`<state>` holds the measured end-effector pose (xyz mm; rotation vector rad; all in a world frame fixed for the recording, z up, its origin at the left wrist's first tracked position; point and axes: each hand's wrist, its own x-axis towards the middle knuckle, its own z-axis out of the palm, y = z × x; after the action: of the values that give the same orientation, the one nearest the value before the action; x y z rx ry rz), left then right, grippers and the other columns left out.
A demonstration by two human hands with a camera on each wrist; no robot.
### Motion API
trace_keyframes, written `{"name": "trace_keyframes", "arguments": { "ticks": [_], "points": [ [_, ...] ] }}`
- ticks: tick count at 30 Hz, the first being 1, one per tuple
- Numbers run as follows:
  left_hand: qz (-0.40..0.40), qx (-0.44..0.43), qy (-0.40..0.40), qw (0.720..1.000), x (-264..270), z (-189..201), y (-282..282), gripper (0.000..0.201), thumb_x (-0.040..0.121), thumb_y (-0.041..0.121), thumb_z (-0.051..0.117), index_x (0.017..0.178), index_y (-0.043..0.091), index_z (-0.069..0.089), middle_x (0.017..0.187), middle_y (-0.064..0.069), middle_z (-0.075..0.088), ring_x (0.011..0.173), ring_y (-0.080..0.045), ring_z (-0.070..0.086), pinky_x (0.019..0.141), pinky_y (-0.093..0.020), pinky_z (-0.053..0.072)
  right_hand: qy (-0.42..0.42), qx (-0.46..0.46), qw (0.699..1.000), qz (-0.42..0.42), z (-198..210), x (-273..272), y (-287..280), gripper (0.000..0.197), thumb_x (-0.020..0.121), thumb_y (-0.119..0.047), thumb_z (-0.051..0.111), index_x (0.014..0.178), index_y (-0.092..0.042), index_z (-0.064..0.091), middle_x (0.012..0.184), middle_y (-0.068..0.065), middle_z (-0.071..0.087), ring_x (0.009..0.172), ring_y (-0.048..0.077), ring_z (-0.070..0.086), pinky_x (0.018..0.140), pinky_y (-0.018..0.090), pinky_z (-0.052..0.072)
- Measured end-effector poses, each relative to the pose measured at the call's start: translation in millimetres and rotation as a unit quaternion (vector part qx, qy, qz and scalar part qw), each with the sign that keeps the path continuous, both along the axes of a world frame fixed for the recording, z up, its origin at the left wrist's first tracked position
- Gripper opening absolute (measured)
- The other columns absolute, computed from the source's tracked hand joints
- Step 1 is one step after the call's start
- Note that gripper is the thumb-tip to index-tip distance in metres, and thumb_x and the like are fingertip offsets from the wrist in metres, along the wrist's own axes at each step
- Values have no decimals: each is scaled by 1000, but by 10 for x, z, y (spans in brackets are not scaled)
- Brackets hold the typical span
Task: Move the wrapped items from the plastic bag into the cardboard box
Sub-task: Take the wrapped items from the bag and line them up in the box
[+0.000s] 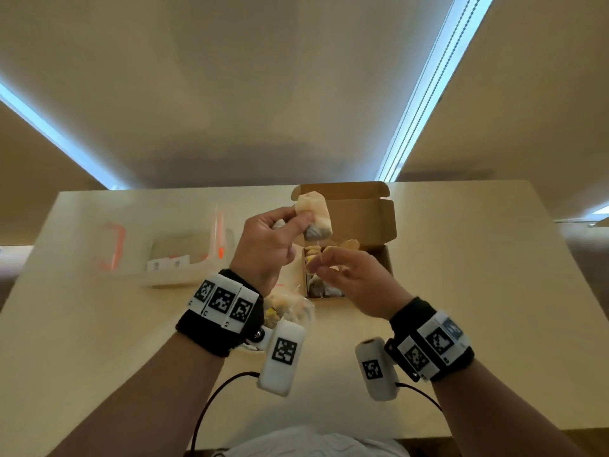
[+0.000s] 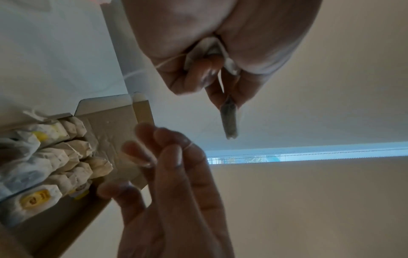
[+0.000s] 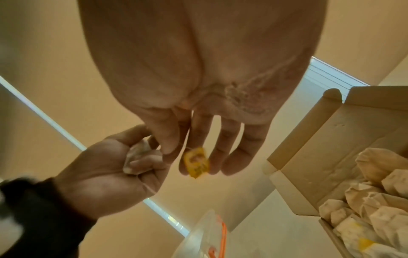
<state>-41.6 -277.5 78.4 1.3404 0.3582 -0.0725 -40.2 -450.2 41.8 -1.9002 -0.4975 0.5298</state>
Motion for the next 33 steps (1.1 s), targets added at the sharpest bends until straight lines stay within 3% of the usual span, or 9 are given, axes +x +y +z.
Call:
{"name": "trace_keyframes", "arguments": {
  "ticks": [3, 8, 11, 13, 15, 18, 23, 28, 33],
  "points": [
    [40, 0, 11, 999, -7, 24, 79, 7, 92, 9, 64, 91, 7, 71, 44, 9, 38, 41, -7, 21, 46, -30, 14, -65, -22, 998, -5, 15, -173, -1, 18, 98, -11, 57, 102, -24, 68, 95, -19, 66, 93, -3, 62, 81, 11, 47],
    [82, 26, 8, 996, -37, 2, 96, 10, 93, 10, 64, 86, 8, 72, 46, 7, 41, 43, -9, 19, 48, -34, 12, -193, -57, 978, -44, 102, -346, -58, 17, 96, -14, 62, 109, -22, 66, 88, -20, 67, 83, 1, 63, 77, 14, 49],
    [77, 59, -5, 995, -78, -15, 68, 11, 93, 9, 64, 85, 11, 72, 52, 3, 49, 42, -11, 24, 43, -26, 15, -220, -54, 973, -44, 290, -328, -79, 10, 92, -20, 68, 100, -19, 62, 82, -18, 67, 78, 2, 65, 71, 8, 47],
    [67, 100, -22, 993, -107, -21, 44, 10, 92, 9, 65, 90, 16, 72, 67, -3, 60, 42, -7, 35, 41, -18, 27, -228, -29, 972, -46, 419, -281, -71, 4, 91, -19, 69, 94, -17, 67, 80, -21, 65, 74, 0, 65, 68, 9, 50],
    [43, 127, -41, 990, -147, -15, 12, 13, 90, 8, 66, 99, 16, 69, 81, -12, 68, 43, -2, 44, 45, -11, 35, -214, 2, 974, -78, 514, -205, -54, 6, 90, -18, 70, 95, -16, 71, 81, -16, 69, 70, 3, 67, 65, 12, 52],
    [2, 115, -68, 991, -216, 4, -48, 26, 89, 2, 66, 114, 9, 63, 83, -22, 69, 41, -1, 47, 43, -8, 37, -119, 40, 985, -118, 600, -86, 3, 16, 87, -15, 74, 102, -12, 69, 83, -8, 74, 68, 3, 71, 66, 15, 55],
    [-5, 53, -64, 996, -293, 93, -154, 13, 93, -5, 57, 101, -3, 67, 55, 9, 63, 36, 0, 50, 41, -6, 36, -42, 49, 980, -187, 504, 20, 119, 10, 81, -21, 80, 87, -18, 72, 72, -11, 74, 66, 2, 71, 61, 14, 53],
    [-12, 40, -16, 999, -298, -22, -88, 18, 96, 4, 56, 87, 11, 71, 45, 9, 46, 35, -6, 31, 36, -18, 26, -39, 41, 971, -231, 374, 53, 144, 12, 80, -24, 81, 88, -19, 74, 78, -11, 73, 72, 2, 70, 66, 16, 54],
    [-31, 63, -21, 997, -276, -49, -129, 12, 95, 2, 58, 96, 3, 70, 47, 11, 57, 33, -2, 40, 37, -12, 32, -8, -7, 968, -251, 247, 75, 70, 29, 79, -34, 80, 103, -22, 68, 93, -9, 70, 87, 3, 67, 73, 22, 56]
  ]
}}
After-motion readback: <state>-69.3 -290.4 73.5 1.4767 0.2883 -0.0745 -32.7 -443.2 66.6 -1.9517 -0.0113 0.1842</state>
